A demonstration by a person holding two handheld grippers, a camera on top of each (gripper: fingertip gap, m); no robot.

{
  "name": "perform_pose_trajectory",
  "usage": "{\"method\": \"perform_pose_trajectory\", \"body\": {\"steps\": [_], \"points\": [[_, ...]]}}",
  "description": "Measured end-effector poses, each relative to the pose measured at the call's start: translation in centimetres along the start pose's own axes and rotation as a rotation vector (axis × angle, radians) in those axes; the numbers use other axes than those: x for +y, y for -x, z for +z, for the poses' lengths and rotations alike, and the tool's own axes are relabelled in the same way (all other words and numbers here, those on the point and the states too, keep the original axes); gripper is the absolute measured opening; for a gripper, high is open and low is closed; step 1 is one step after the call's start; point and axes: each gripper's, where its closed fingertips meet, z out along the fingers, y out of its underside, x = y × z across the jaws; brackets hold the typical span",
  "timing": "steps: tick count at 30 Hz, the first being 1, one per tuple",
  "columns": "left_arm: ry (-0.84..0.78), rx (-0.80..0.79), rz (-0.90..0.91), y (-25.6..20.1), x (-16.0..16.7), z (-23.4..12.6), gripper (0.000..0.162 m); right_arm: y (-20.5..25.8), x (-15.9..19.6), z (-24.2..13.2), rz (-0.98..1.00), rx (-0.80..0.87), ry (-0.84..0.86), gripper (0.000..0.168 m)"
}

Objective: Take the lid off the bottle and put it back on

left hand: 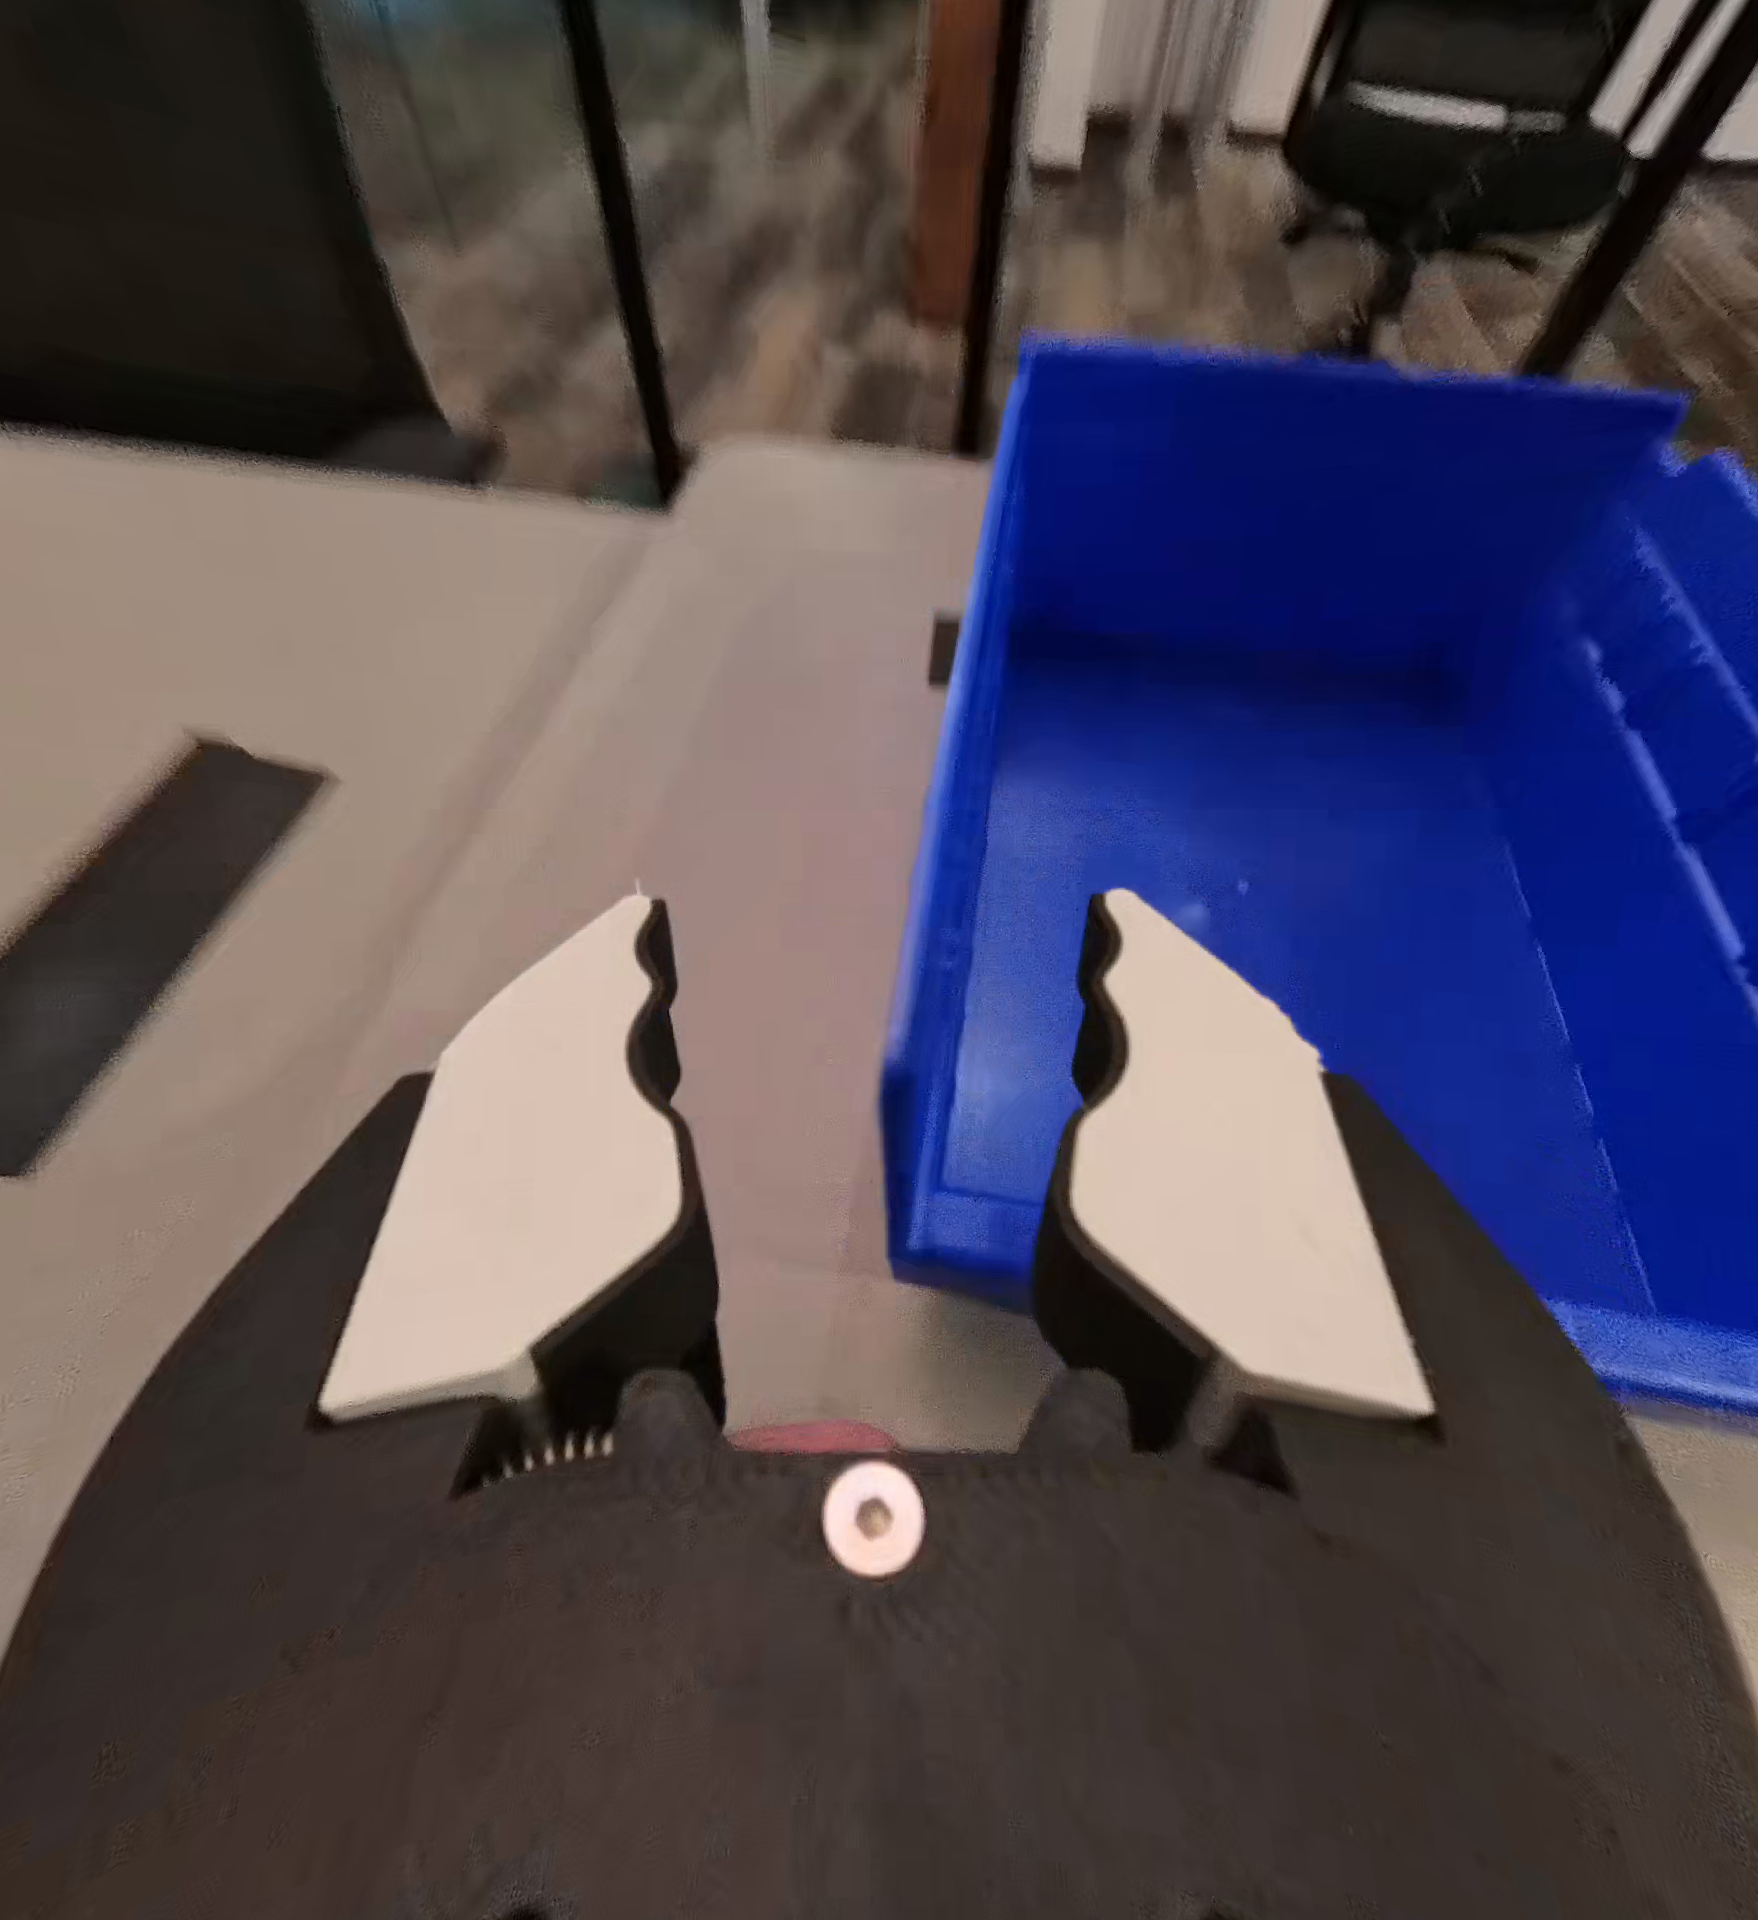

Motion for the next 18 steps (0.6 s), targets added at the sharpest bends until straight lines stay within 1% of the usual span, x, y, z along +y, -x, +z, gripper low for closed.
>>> {"method": "perform_pose_trajectory", "body": {"steps": [2, 3, 4, 6, 7, 8, 10, 14, 18], "points": [[0.099, 0.071, -0.058, 0.5, 2.3, 1.8, 0.067, 0.4, 0.3, 0.8, 0.018, -0.033, 0.015, 0.069], [0.126, 0.104, -0.064, 0.3, 3.2, 2.5, 0.060, 0.7, 0.3, 1.1, 0.019, -0.054, 0.017, 0.059], [0.115, 0.179, -0.109, -0.4, 3.2, 2.8, 0.052, 0.9, 0.3, 1.4, 0.020, -0.070, 0.020, 0.049], [0.115, 0.301, -0.186, -1.5, 3.1, 2.9, 0.023, 1.0, 0.3, 1.9, 0.024, -0.089, 0.031, 0.036], [0.114, 0.324, -0.188, -1.7, 3.0, 3.0, 0.014, 1.1, 0.4, 2.2, 0.021, -0.103, 0.040, 0.030], [0.113, 0.318, -0.183, -1.7, 2.8, 3.1, 0.009, 1.1, 0.6, 2.5, 0.018, -0.105, 0.054, 0.024], [0.112, 0.312, -0.149, -1.8, 2.7, 3.2, 0.008, 0.6, 0.8, 2.9, -0.004, -0.078, 0.067, 0.012], [0.146, 0.352, -0.075, -1.8, 2.9, 3.1, 0.008, 0.8, 0.9, 2.9, -0.012, -0.114, 0.066, 0.012], [0.174, 0.398, 0.011, -1.9, 3.4, 2.1, 0.007, 1.0, 1.4, 2.5, -0.049, -0.132, 0.097, 0.012]]}}
